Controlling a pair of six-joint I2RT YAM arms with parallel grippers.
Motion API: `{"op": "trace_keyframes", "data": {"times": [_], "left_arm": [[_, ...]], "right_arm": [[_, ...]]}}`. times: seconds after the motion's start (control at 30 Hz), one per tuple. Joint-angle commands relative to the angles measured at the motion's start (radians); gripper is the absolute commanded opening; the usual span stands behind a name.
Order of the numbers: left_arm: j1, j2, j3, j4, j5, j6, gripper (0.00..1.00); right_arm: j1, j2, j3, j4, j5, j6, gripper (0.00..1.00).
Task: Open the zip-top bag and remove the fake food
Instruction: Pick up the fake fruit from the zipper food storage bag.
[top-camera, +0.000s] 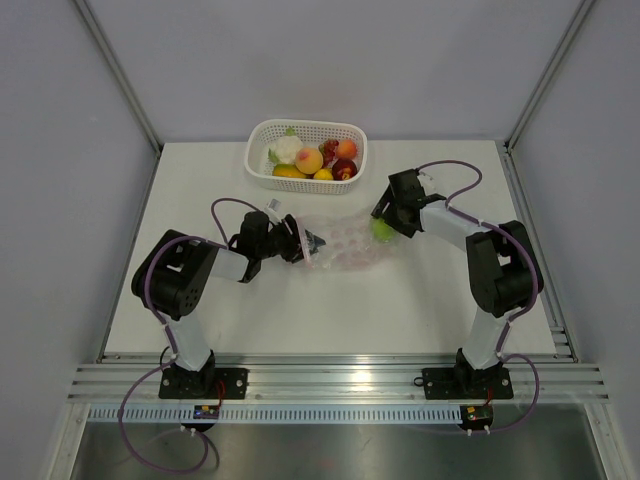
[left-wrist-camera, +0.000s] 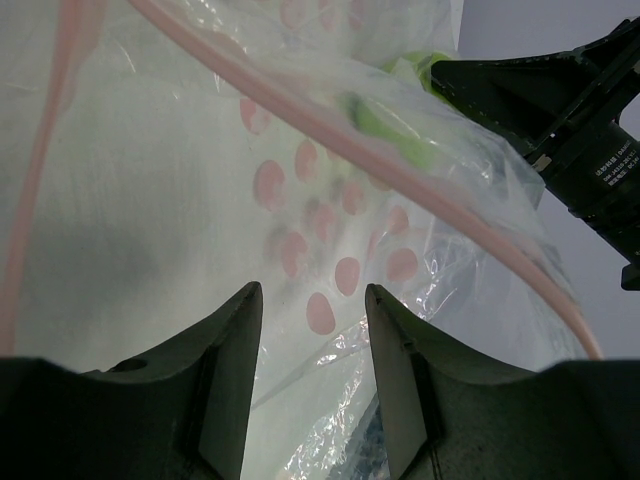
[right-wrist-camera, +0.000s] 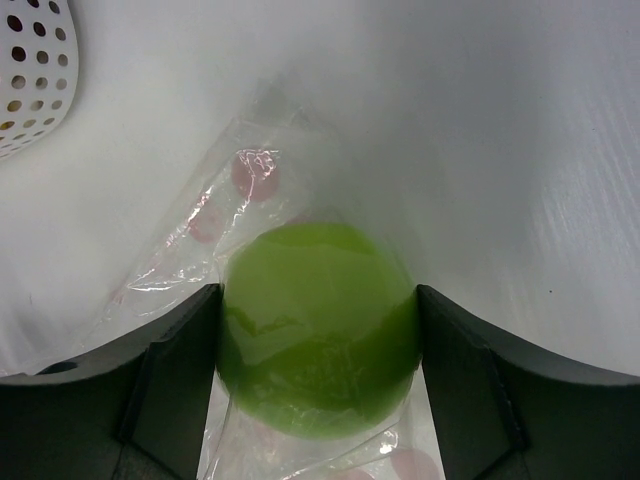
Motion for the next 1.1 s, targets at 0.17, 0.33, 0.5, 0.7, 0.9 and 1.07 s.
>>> {"op": "trace_keyframes", "data": {"times": [0.17,0.33,0.5,0.7,0.9,1.07], "left_arm": [[-0.005,0.004,0.028,0.064,0.029,0.013,0.48],[-0.005,0.006,0.029,0.068,0.031,0.011,0.48],[-0.005,0.009,0.031,0.068,0.032,0.011,0.48],[-0.005,0.016,0.032,0.070,0.034,0.010,0.48],[-0.005,0.009,0.031,0.070,0.034,0.011,0.48],[-0.005,0.010,0.029,0.070,0.035,0.011,0.48]], "right_arm": [[0.012,-0.064,-0.018,-0.032,0.113,-0.028,0.66],[0.055,-0.134,-0.046,-0.024,0.127,-0.034,0.60],[0.112,-0.225,-0.107,0.068,-0.009,-0.059,0.67],[0.127,-0.264,-0.124,0.073,-0.036,-0.095,0.96],[0.126,-0.233,-0.113,0.054,-0.030,-0.092,0.96],[0.126,-0.227,-0.104,0.030,0.018,-0.092,0.97]]}}
